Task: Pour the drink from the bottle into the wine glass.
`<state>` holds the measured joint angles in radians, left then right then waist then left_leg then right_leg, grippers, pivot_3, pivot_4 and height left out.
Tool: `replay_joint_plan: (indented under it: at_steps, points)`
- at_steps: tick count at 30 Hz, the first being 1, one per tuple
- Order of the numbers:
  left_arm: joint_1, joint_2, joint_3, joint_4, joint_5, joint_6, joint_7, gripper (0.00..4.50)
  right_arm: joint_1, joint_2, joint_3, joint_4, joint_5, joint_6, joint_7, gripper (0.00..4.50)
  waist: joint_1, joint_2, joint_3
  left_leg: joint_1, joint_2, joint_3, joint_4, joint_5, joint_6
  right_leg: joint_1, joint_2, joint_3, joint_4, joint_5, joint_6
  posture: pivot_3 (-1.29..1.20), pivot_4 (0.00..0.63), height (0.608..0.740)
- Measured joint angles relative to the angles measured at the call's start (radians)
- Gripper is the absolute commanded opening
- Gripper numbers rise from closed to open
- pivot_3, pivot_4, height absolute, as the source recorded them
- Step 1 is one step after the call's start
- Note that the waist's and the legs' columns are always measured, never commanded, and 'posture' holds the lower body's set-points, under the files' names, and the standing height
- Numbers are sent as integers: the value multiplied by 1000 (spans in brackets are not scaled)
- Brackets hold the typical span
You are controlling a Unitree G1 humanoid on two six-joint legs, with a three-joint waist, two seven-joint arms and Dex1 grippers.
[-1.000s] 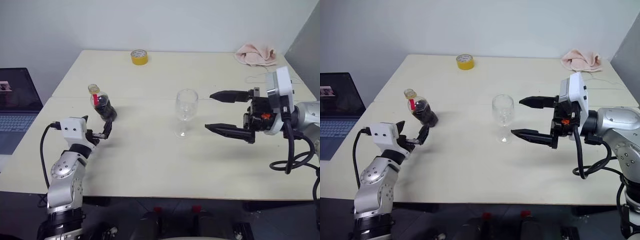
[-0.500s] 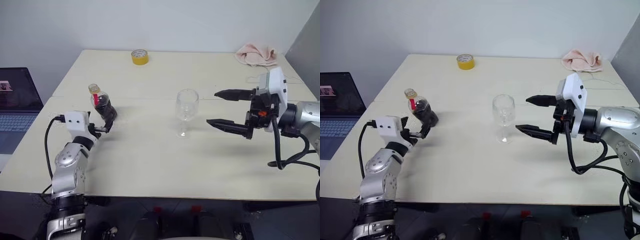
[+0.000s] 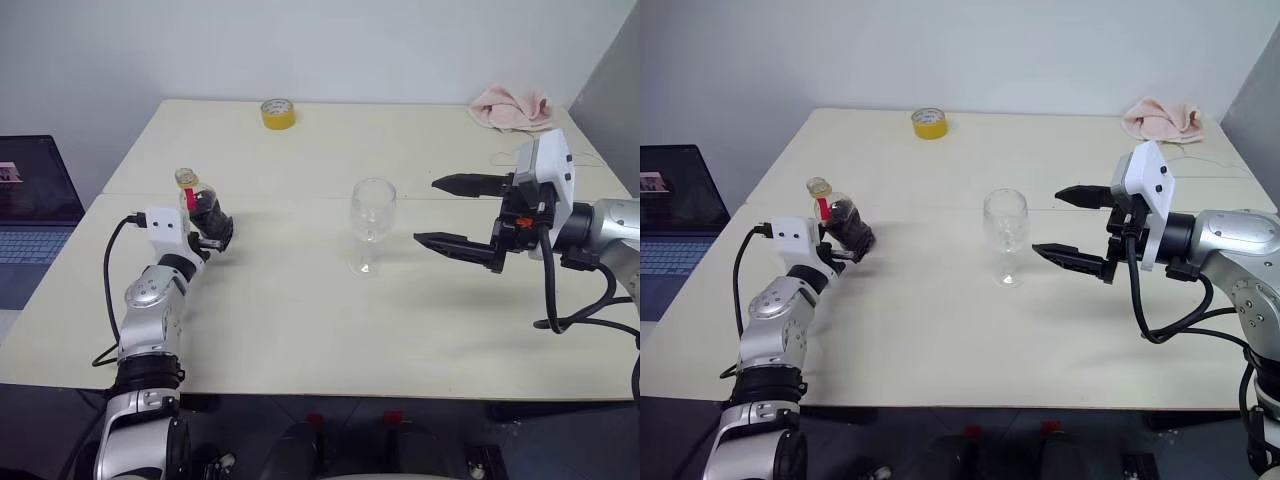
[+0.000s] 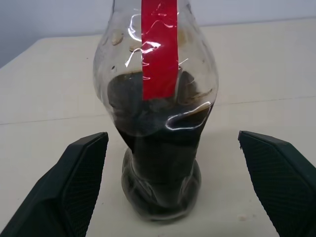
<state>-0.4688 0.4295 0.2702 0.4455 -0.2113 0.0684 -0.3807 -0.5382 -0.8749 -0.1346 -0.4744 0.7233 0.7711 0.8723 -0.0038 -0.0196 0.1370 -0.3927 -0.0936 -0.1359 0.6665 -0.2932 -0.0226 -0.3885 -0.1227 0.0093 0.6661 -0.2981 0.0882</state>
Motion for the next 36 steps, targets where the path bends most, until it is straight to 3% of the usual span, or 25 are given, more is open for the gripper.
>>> replay_joint_plan:
  at_steps: [7,17,19,26,30,36]
  points:
    - [-69,4,-9,142,10,-85,-25,4500,0,-9,0,0,1,5,-1,4470,-2,-1,0,0,0,0,0,0,0,0,0,0,0,0,0,0,150,740]
    - [-114,0,-9,236,14,-168,-23,1345,0,-21,0,-1,1,9,-8,4500,-4,-1,0,0,0,0,0,0,0,0,0,0,0,0,0,0,150,740]
    - [-117,0,-9,241,14,-171,-23,989,0,-21,0,-1,1,9,-8,4500,-5,-1,0,0,0,0,0,0,0,0,0,0,0,0,0,0,150,740]
    - [-118,0,-23,210,14,-145,-25,865,3,-22,0,0,-5,8,-9,4500,-5,-2,1,-1,0,-1,1,0,0,-1,0,-1,0,0,0,0,150,740]
    - [-134,-1,-61,116,15,-82,-26,797,15,-29,-2,8,-18,5,-7,4500,-4,-4,3,-4,0,-3,3,0,0,-1,0,-2,0,0,0,0,150,740]
    - [-279,4,-200,-115,61,39,-79,771,56,-42,-40,10,-24,0,-4,4500,1,-9,6,-9,-2,-10,10,0,0,0,-1,-9,1,1,1,0,150,740]
